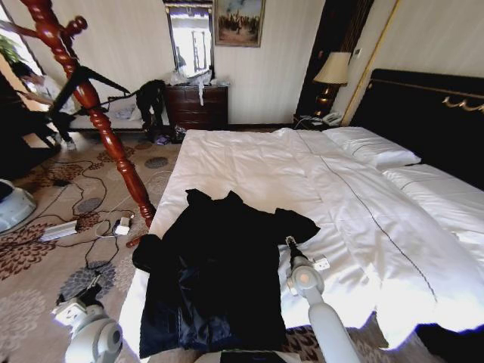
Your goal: Pick up the clothes from the bed and hang them on the clothes hanger.
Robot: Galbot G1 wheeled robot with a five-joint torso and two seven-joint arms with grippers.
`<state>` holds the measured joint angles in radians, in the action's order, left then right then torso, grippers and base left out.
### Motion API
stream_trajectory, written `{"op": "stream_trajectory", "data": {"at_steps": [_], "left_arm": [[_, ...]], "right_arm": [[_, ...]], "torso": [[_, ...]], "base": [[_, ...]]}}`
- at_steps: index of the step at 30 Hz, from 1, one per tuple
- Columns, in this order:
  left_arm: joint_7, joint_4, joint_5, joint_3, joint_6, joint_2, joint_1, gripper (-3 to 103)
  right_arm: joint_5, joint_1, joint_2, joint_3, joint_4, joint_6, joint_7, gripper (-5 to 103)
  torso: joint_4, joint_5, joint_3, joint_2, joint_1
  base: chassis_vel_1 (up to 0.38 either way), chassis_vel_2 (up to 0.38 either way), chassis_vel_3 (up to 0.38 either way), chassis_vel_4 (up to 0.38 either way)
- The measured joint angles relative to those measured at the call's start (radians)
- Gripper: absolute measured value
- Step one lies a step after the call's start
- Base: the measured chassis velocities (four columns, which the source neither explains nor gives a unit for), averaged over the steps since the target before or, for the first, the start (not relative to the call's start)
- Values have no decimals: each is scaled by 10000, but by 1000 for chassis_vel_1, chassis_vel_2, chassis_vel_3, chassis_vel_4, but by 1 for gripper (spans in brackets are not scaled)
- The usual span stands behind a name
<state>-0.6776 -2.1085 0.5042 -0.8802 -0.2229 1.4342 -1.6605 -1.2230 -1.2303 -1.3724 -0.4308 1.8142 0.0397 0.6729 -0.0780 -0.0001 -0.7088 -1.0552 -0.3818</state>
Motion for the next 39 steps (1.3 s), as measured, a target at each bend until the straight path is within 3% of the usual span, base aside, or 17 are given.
{"op": "stream_trajectory", "data": {"at_steps": [5, 7, 13, 20, 22, 24, 25, 29, 30, 32, 34, 35, 39], "left_arm": [[1, -79, -36, 55, 1, 28, -2, 100], [1, -89, -58, 67, 1, 35, -2, 100], [-1, -152, -112, 97, 1, 58, -17, 100], [-10, -182, -118, 99, -4, 86, -5, 100], [-15, -200, -114, 99, -7, 91, 9, 100], [-18, -219, -89, 91, -11, 90, 27, 100], [-18, -219, -89, 91, -11, 90, 27, 100], [-21, -208, 10, 58, -15, 71, 88, 100], [-21, -208, 10, 58, -15, 71, 88, 100], [-26, -157, 39, 57, -15, 73, 125, 100], [-24, -79, 101, 103, -17, 84, 214, 100], [-24, -79, 101, 103, -17, 84, 214, 100], [-23, -26, 177, 153, -45, 64, 336, 100]], "right_arm": [[54, 121, 67, -55, -101, 46, -1, 28], [61, 155, 85, -60, -142, 45, -16, 28], [115, 492, 168, -84, -548, 46, -228, 3], [1043, 520, 518, -51, -653, -5, -500, 0], [1785, 363, 1052, 19, -522, -24, -767, 0], [2558, 169, 2191, 89, -301, -28, -1167, 0], [2558, 169, 2191, 89, -301, -28, -1167, 0], [3883, -69, 5046, -153, 235, -198, -1937, 0], [3883, -69, 5046, -153, 235, -198, -1937, 0], [4450, -78, 5863, -357, 370, -288, -2256, 0], [5873, -27, 6947, -599, 443, -311, -2997, 0], [5873, -27, 6947, -599, 443, -311, -2997, 0], [9158, -33, 7482, -459, 39, -398, -3283, 0]], "torso": [[0, 1, 0, 0, 0], [0, 0, 0, 0, 0], [2, 1, 0, 0, 0], [3, 2, 0, 0, -1], [3, 6, 0, 1, 0], [1, 9, 0, 1, 0], [1, 9, 0, 1, 0], [-3, 8, 0, 1, -1], [-3, 8, 0, 1, -1], [2, 3, 0, 0, 0], [1, -2, 0, 0, 0], [1, -2, 0, 0, 0], [3, 2, 0, 1, -1]], "base": [[0, 0, 0, 0], [0, 0, 0, 0], [0, 0, 0, 0], [0, 0, 0, 0], [0, 0, 0, 0], [0, 0, 0, 0], [0, 0, 0, 0], [0, 0, 0, 0], [0, 0, 0, 0], [0, 0, 0, 0], [0, 0, 0, 0], [0, 0, 0, 0], [0, 0, 0, 0]]}}
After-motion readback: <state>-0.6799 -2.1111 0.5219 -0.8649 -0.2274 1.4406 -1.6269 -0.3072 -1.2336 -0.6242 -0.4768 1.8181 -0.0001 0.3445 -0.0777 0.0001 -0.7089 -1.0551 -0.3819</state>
